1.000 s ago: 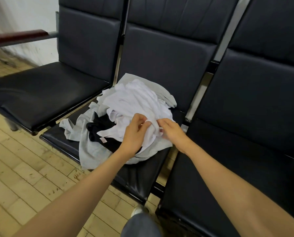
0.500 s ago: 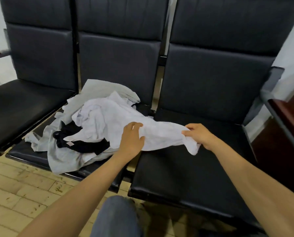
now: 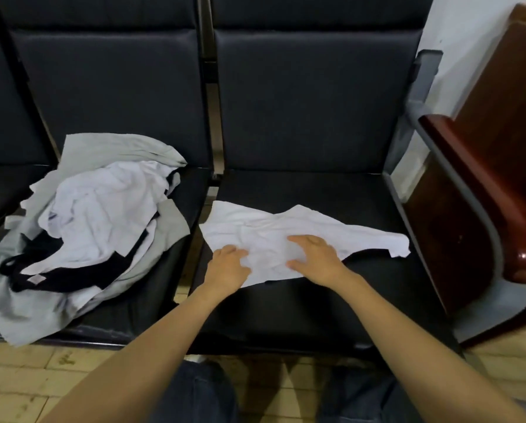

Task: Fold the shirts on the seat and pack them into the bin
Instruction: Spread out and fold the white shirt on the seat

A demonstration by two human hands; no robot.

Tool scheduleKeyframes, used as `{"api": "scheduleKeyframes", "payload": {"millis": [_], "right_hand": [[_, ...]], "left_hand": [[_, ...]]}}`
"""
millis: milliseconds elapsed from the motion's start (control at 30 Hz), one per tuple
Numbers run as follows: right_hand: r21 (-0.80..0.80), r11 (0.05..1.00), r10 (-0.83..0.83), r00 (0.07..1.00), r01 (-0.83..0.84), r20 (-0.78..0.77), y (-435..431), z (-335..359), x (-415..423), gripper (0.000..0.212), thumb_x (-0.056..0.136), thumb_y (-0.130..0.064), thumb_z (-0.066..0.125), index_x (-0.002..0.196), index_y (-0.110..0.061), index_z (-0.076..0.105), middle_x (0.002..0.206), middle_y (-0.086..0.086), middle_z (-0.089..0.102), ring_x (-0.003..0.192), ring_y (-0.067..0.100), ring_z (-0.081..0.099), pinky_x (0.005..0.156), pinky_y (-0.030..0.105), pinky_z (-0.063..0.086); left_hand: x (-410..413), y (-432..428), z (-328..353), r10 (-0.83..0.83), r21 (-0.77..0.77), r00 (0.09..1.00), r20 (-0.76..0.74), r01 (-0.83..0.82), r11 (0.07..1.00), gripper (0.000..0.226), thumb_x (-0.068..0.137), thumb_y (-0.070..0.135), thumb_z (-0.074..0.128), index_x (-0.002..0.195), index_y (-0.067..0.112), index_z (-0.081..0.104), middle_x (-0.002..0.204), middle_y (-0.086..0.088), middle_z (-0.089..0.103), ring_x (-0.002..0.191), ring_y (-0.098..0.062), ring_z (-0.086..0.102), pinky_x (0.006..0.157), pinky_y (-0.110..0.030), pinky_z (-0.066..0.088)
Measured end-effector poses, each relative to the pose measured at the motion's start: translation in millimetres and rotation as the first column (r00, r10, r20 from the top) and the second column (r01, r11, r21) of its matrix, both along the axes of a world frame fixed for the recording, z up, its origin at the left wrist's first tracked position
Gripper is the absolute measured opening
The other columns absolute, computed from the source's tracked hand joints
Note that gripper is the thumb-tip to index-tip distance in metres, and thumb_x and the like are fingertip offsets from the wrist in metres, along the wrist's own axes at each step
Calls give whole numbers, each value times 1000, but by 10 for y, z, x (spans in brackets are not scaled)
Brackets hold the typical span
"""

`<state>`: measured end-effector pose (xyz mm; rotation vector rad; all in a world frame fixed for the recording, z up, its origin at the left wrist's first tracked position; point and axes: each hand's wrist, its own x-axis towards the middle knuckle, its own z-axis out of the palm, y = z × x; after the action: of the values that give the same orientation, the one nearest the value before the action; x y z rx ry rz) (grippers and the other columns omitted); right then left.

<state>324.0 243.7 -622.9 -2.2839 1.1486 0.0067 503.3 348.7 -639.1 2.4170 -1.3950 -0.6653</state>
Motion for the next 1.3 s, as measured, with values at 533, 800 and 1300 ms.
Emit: {"api": "scheduleKeyframes", "payload": {"millis": [533, 800, 1300], "right_hand": [[150, 969, -232, 926, 194, 299, -49, -5, -593, 14, 95, -17, 53, 105, -21, 61, 109, 0, 54, 96, 13, 51, 82, 21, 36], [10, 975, -220, 947, 224, 233, -3, -78, -722, 10, 93, -19, 58, 101, -16, 61, 109, 0, 50, 99, 17, 53, 78, 22, 44], [111, 993, 32, 998, -26, -51, -43, 659, -769, 25, 92, -17, 54, 115, -20, 62, 115, -1, 62, 105, 20, 58, 94, 32, 47]], "left_hand": [[-217, -148, -69, -334, -92, 925, 182, 354, 931, 47, 92, 34, 58, 137, 27, 47, 151, 1, 27, 139, -20, 20, 111, -32, 19], [-170, -240, 385, -79, -406, 955, -285, -45, 913, 17, 96, 31, 53, 101, 18, 62, 86, 2, 61, 81, -15, 59, 72, -26, 51], [-592, -160, 976, -369, -302, 680, -634, 222, 927, 41, 92, 19, 60, 132, 25, 52, 136, 8, 53, 128, -7, 47, 100, -21, 39]]}}
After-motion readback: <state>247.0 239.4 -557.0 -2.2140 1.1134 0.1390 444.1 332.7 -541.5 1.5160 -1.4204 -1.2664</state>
